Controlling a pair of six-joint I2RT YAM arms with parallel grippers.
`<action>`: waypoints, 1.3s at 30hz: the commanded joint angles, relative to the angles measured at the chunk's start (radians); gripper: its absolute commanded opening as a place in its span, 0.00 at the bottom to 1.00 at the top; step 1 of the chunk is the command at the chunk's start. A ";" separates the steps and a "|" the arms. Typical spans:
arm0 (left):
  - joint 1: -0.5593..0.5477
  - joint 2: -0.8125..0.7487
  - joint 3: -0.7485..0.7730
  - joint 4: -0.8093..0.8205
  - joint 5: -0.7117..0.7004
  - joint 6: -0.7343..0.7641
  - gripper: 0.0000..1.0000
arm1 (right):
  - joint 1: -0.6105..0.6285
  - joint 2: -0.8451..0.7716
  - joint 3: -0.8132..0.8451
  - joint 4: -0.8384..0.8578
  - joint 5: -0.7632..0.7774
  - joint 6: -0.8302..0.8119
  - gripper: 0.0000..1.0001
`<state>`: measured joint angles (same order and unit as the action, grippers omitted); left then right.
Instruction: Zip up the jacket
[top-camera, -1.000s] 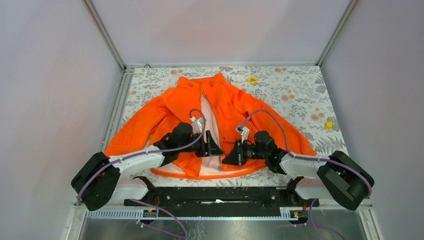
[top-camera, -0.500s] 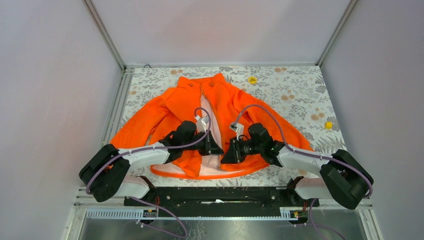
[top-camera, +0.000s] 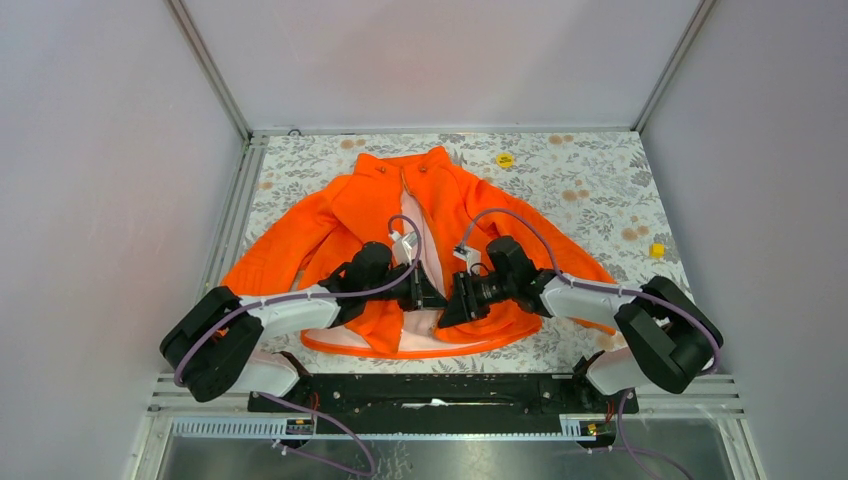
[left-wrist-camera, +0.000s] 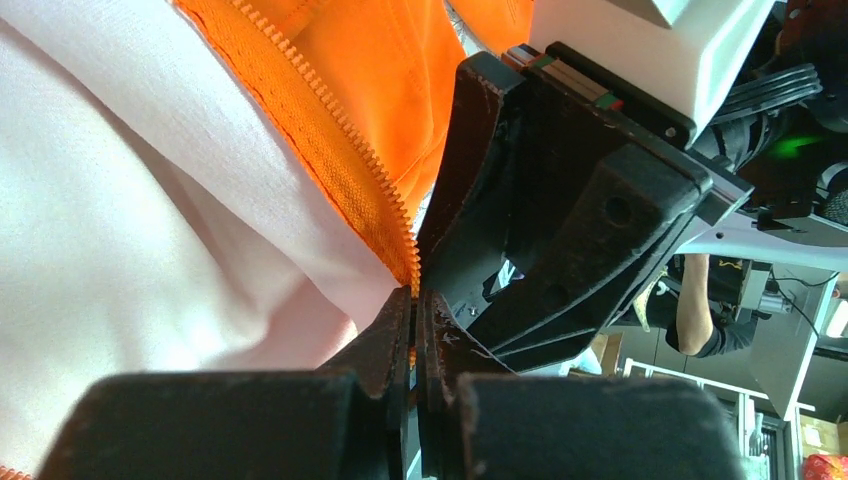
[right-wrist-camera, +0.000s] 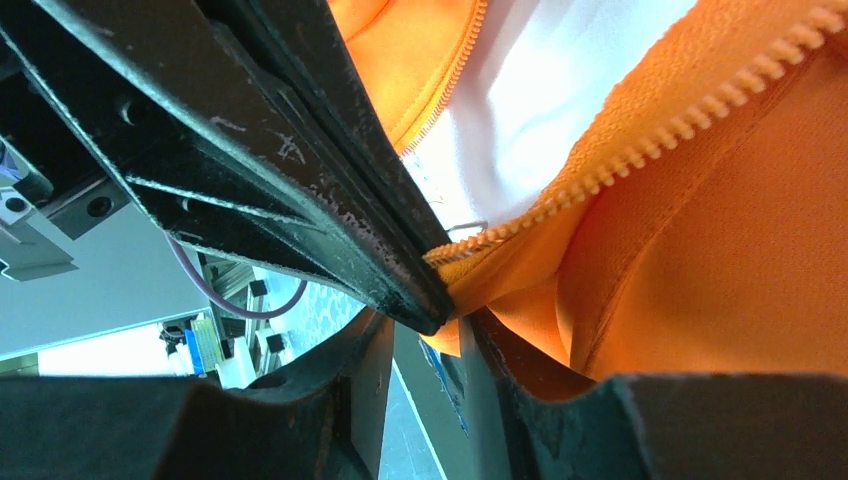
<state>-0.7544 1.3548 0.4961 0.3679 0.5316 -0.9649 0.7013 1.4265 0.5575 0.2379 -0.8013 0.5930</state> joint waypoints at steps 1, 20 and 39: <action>-0.002 -0.043 -0.011 0.079 0.018 -0.021 0.00 | -0.004 0.009 0.014 0.085 0.017 0.065 0.37; -0.001 -0.046 0.001 0.089 0.023 -0.080 0.00 | -0.004 -0.034 -0.077 0.210 0.257 0.105 0.12; 0.034 -0.197 -0.068 -0.010 0.029 -0.012 0.85 | -0.043 0.018 -0.167 0.564 -0.093 0.125 0.00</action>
<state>-0.7361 1.2259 0.4564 0.3672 0.5358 -1.0203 0.6731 1.4353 0.4072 0.6479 -0.7704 0.7208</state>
